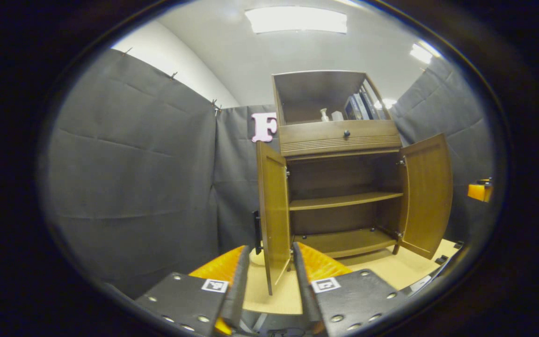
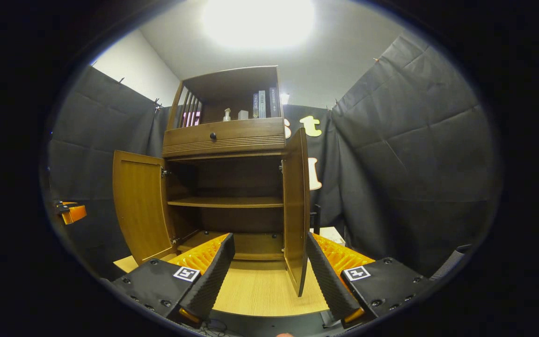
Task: Open the right door of the double-door shoe cabinet with the right hand, and open the left door with the left hand.
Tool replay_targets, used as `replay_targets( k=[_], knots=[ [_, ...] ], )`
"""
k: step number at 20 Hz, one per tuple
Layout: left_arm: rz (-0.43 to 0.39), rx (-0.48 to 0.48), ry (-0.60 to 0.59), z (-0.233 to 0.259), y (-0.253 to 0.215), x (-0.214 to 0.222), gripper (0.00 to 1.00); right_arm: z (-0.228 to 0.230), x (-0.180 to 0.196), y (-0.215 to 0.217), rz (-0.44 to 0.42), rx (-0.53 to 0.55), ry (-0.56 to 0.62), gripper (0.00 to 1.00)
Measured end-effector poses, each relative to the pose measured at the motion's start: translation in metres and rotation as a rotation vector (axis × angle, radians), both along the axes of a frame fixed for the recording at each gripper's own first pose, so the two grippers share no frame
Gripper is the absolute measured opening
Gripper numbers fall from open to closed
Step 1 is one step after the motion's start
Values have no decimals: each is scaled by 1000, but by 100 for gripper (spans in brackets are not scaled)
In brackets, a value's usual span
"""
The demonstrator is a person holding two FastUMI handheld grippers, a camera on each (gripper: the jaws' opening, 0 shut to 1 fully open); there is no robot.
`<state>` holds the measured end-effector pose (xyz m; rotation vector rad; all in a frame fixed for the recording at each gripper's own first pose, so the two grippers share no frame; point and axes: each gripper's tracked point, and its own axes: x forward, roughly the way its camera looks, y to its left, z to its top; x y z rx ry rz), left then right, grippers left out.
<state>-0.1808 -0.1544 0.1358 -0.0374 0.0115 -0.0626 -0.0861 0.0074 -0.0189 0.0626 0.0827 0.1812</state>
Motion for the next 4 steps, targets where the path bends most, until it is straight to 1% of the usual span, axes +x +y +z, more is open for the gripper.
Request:
replay_targets(
  k=[1, 2, 4],
  knots=[
    [2, 5, -9, 3, 0, 0, 58, 1, 0, -1, -1, -2, -3, 92],
    [5, 7, -16, 4, 1, -2, 58, 2, 0, -2, -1, -4, -6, 96],
    [0, -2, -22, 5, -5, -3, 58, 2, -1, -3, -1, -7, -8, 96]
  ],
)
